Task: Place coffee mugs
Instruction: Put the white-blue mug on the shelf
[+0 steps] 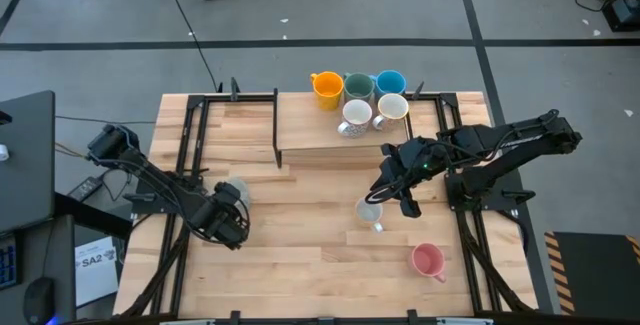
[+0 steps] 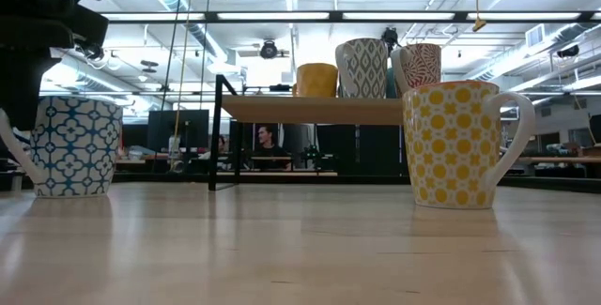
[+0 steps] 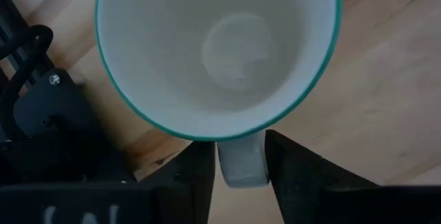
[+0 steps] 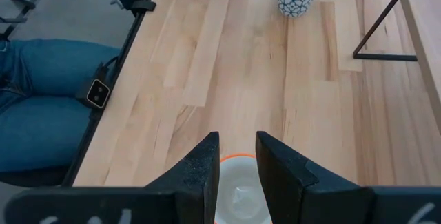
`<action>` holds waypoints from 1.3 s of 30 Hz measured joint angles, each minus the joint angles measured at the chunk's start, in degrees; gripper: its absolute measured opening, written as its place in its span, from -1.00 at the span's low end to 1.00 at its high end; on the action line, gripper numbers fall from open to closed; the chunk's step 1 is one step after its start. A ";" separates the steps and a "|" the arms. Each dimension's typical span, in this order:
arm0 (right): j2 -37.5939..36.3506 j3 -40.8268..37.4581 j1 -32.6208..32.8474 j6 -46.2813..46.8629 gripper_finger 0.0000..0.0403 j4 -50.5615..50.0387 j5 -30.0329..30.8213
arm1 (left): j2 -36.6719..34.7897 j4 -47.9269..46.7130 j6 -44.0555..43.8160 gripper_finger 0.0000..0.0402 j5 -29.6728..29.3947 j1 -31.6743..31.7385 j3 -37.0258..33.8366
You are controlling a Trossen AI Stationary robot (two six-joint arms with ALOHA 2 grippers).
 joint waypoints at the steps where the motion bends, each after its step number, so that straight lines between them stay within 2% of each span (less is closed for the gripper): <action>1: 0.00 0.00 0.00 0.00 -0.50 0.00 -0.01 | 0.00 0.00 0.01 -0.37 0.00 0.00 0.00; 11: 0.00 0.00 0.00 0.00 -0.50 -0.02 -0.02 | -0.02 -0.13 0.33 -0.63 -0.02 0.00 0.09; 27: 0.00 0.00 0.00 0.00 -0.50 -0.02 -0.02 | -0.02 -0.42 0.57 -0.63 0.22 0.02 1.53; 39: 0.00 0.00 0.00 0.00 -0.50 -0.04 -0.04 | -0.02 -0.74 8.05 -0.63 -0.32 1.27 7.76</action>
